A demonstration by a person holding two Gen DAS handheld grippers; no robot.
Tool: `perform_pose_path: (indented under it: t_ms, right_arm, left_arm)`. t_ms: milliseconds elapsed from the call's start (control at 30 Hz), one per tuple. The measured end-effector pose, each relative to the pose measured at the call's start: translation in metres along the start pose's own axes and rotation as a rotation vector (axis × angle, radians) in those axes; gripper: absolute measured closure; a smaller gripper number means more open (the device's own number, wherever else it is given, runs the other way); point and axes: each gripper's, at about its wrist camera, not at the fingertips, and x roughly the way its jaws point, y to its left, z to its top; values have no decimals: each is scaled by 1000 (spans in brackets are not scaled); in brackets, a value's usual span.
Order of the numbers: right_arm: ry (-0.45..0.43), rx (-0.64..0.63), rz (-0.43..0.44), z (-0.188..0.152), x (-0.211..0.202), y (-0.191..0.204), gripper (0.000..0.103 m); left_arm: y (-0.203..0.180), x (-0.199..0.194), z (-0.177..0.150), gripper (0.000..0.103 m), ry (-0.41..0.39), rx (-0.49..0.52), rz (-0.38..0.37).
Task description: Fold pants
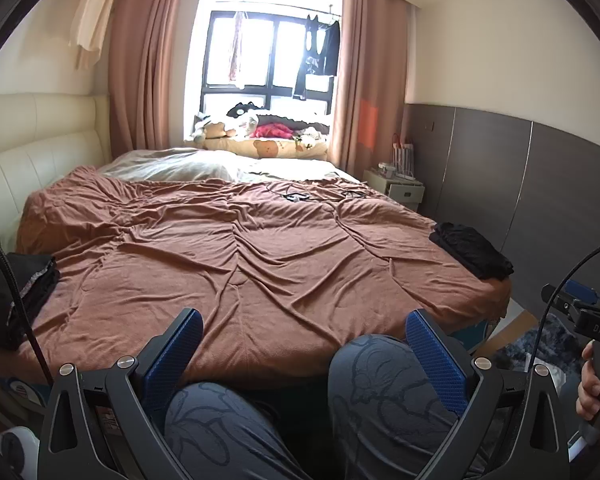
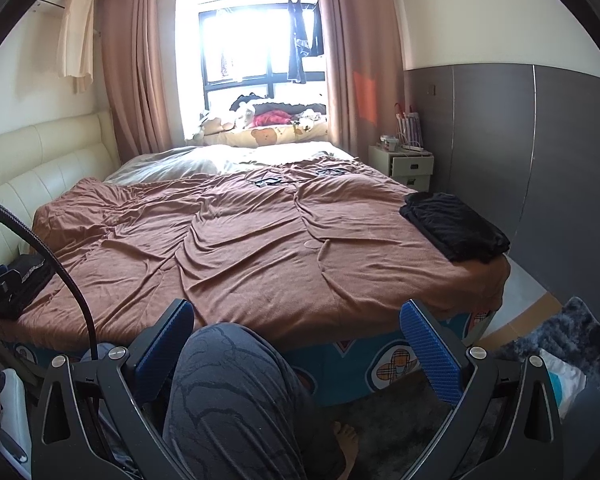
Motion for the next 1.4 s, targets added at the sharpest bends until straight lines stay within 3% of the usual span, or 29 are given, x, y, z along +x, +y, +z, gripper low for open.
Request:
perform_pose_path:
  t_ms: [1400]
  right_arm:
    - [-17,1,3,0,-8,-12,0]
  left_arm:
    - [-4,-10,-1,0,-21,13,-3]
